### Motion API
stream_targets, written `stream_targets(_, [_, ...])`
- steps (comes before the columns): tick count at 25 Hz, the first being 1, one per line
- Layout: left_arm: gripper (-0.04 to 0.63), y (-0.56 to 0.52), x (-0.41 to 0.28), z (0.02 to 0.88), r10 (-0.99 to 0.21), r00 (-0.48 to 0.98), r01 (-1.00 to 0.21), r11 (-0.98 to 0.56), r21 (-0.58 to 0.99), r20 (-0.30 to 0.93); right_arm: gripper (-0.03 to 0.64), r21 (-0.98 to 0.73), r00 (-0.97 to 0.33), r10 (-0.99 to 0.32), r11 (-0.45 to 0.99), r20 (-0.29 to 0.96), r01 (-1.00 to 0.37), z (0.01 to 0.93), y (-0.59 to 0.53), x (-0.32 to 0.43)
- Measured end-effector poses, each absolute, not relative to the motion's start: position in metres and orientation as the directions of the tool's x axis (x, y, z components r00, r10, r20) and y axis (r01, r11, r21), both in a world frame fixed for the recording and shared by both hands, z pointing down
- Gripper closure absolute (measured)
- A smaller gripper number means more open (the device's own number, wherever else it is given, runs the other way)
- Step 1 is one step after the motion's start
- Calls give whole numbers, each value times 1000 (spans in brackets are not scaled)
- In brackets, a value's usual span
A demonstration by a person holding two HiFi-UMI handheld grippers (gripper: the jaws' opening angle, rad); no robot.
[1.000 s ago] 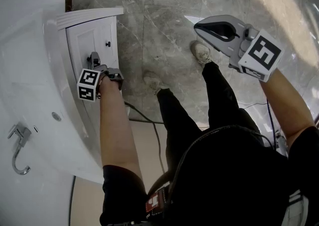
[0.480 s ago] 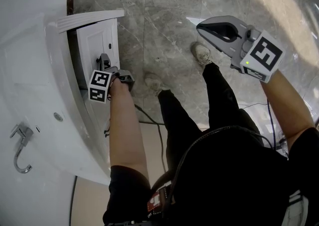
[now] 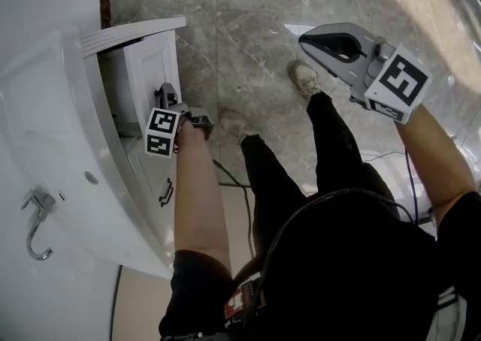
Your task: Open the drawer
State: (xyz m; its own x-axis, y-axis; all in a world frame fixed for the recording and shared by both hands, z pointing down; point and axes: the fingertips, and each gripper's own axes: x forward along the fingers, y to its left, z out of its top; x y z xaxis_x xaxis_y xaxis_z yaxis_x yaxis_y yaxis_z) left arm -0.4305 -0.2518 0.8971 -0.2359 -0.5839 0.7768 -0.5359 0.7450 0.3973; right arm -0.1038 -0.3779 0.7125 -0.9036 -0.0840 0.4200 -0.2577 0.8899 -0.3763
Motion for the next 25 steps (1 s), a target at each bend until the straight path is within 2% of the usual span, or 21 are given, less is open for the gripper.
stream_targets(25, [496,-244,-363,900,-565,-224,-524,757,391,794,621,-381,-903,-148,870,404,-314,709,-386,-53])
